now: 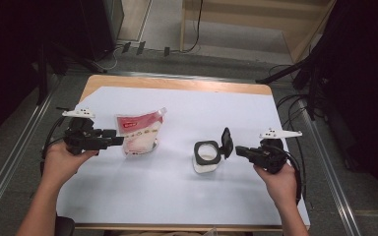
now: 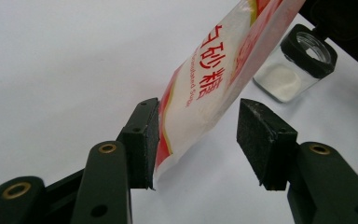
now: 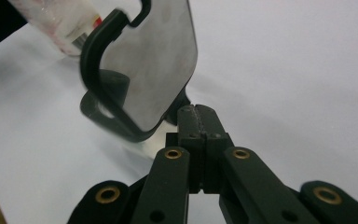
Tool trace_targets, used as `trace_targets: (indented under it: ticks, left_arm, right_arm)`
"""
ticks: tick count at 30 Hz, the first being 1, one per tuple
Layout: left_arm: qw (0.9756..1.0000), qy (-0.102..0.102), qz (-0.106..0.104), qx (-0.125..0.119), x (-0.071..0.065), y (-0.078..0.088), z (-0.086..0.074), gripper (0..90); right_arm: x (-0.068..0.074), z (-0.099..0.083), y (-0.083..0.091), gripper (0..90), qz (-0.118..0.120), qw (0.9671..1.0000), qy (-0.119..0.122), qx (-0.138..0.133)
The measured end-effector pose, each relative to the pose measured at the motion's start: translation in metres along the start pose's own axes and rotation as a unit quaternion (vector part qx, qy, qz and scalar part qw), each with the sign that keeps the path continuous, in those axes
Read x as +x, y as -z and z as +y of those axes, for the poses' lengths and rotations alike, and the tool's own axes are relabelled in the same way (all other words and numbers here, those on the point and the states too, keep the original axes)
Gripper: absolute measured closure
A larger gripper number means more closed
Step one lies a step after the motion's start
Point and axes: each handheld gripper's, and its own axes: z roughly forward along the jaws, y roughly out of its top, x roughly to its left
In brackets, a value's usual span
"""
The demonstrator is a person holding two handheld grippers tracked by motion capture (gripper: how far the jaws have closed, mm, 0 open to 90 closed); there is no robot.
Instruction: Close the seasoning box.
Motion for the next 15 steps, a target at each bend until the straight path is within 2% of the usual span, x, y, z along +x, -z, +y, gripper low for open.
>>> trace_targets:
  ticks: [3, 4, 8, 15]
  left_arm:
    - [1.0, 0.002, 0.002, -0.003, 0.0, -0.001, -0.001, 49.9]
    - [1.0, 0.002, 0.009, -0.002, 0.0, -0.002, -0.001, 49.6]
    - [1.0, 0.004, 0.007, -0.003, 0.001, -0.003, -0.002, 49.5]
    - [0.9999, 0.01, 0.002, -0.004, 0.003, -0.003, -0.002, 47.1]
  right_arm:
    - [-0.001, 0.003, -0.005, 90.0, 0.003, 1.0, -0.002, -0.006]
    - [-0.001, 0.003, -0.006, 90.0, 0.002, 1.0, -0.002, -0.006]
    - [0.001, 0.006, -0.013, 90.0, 0.003, 1.0, -0.007, -0.007]
    - [0.005, 0.009, -0.022, 90.0, 0.005, 1.0, 0.002, -0.003]
